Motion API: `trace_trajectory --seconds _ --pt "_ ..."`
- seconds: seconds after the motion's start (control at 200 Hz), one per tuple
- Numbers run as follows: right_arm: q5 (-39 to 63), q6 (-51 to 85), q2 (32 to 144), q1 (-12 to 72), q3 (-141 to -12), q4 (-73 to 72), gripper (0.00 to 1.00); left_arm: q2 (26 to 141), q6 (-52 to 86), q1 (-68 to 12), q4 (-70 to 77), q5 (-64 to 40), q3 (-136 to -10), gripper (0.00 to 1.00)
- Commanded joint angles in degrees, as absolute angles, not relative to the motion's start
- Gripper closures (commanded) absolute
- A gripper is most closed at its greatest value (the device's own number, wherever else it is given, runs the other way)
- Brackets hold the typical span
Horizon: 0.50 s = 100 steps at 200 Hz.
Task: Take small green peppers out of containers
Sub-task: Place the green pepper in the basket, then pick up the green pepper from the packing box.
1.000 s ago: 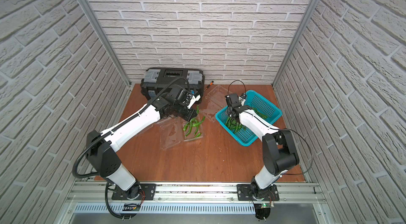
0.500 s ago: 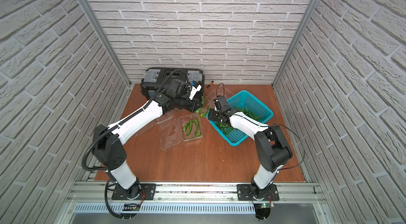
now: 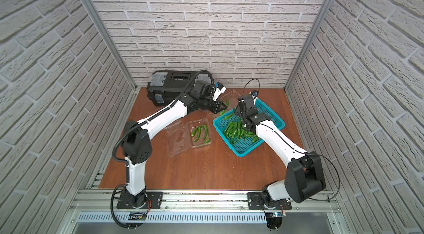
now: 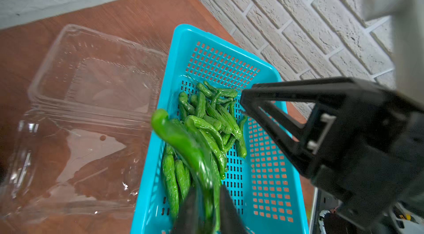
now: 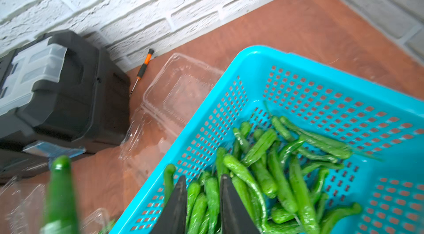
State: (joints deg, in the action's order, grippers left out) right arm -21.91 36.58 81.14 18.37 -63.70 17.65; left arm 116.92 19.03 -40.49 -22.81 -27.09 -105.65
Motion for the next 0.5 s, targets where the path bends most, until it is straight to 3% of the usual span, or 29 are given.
trace_trajectory --seconds 0.0,0.09,0.265,0.495 --pt "-14.93 31.46 82.08 19.26 -64.48 16.25 0.73 114.06 19.35 -39.56 -19.65 -23.03 -103.18 0.25" --pt "-5.90 26.83 84.02 22.01 -65.03 13.49 0.72 107.25 24.74 -36.63 -8.69 -18.85 -92.92 0.17" --pt "7.13 18.63 90.11 28.87 -69.04 13.86 0.72 91.77 34.47 -30.56 8.46 -5.80 -71.34 0.15" --pt "15.32 14.93 104.38 35.12 -78.57 21.01 0.70 82.70 42.85 -25.49 -6.99 16.25 -62.38 0.14"
